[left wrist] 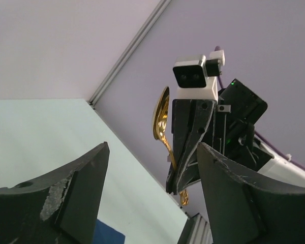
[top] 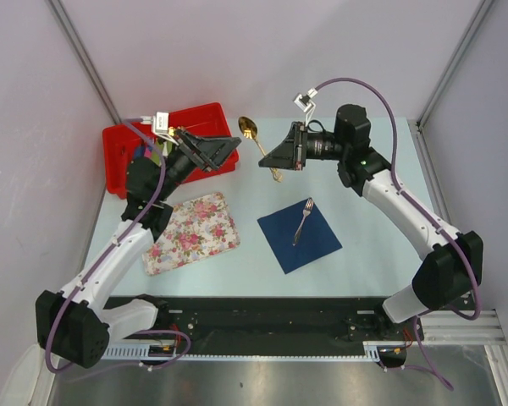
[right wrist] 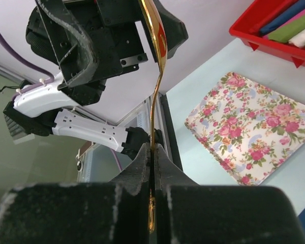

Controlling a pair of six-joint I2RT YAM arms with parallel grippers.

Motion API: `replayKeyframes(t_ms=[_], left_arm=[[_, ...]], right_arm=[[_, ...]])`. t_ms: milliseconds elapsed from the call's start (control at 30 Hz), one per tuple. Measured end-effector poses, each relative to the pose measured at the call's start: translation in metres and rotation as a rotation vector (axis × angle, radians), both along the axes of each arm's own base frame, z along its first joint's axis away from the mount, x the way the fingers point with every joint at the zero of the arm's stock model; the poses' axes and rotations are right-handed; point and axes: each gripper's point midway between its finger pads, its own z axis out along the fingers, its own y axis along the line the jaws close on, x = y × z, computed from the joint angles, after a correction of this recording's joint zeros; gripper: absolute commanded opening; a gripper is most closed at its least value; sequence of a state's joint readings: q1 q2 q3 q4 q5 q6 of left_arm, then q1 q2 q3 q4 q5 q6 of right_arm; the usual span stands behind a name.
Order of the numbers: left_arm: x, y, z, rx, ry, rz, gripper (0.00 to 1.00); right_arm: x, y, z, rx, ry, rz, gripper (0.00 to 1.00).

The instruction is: Place the utensils on the paper napkin and roll it up

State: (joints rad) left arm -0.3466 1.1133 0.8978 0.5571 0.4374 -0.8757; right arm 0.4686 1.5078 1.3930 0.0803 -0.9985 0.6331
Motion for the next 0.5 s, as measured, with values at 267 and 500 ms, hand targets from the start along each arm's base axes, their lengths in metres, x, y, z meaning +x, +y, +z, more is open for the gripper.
replayKeyframes(t_ms=[267, 500], left_arm=[[0.0, -0.009, -0.002, -0.017, 0.014, -0.029, 0.63], [0.001, -0.014, -0.001, -0.067, 0.049, -0.063, 0.37]], right_arm=[[-0.019, 0.012, 0.0, 0.005, -0.012, 0.067, 0.01], [-0.029, 0.019, 0.001, 0.01, -0.022, 0.105, 0.02]])
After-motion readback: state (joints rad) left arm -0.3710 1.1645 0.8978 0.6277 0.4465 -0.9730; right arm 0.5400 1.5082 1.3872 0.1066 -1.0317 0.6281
